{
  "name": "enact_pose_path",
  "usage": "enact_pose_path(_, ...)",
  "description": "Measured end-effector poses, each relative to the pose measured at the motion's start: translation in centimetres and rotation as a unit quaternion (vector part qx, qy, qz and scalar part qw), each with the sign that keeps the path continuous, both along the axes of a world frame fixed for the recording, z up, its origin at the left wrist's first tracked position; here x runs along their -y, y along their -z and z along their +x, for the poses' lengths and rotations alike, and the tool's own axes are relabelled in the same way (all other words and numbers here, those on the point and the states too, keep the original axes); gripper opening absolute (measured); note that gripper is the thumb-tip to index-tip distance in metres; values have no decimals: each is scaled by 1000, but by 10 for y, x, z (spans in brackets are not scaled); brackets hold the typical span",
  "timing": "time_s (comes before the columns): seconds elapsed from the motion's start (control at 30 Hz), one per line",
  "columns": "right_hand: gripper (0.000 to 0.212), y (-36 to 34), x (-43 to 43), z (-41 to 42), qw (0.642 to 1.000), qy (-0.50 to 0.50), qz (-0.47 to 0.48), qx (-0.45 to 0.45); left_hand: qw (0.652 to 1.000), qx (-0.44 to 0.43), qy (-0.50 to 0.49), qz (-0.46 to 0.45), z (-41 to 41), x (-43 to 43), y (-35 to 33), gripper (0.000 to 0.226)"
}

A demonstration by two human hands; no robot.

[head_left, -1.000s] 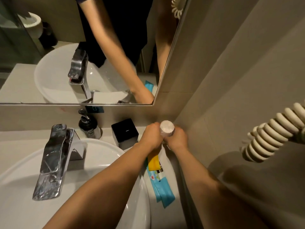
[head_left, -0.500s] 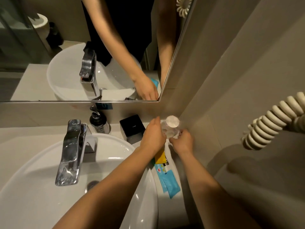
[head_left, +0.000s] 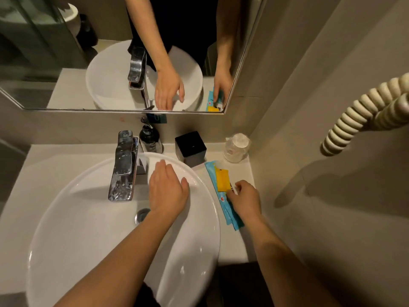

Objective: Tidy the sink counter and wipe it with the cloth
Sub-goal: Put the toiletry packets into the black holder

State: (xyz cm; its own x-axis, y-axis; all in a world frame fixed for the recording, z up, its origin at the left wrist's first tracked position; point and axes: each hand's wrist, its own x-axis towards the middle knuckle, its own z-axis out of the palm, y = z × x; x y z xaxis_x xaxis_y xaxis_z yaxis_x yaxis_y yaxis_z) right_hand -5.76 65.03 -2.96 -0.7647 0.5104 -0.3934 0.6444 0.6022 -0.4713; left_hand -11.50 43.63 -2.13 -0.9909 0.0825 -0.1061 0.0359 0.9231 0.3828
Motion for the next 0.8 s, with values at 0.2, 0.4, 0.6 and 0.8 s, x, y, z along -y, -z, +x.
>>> enact_pose_path(0.2,36,5,-3,-5,997,-17,32,66,999,10,-29,-19,-3,-1,14,81)
enact_pose_path(0.4,45,9,-3,-4,993,-29,14,113,998,21,-25,-46,-4,-2,21,84)
enact_pose_path(0.6,47,7,2,6,992,-46,-6,121,998,24,-24,-59,-5,-2,23,84)
enact_pose_path(0.8,35,11,0,14,994,-18,-49,98,996,36,-24,-75,-6,-2,23,84)
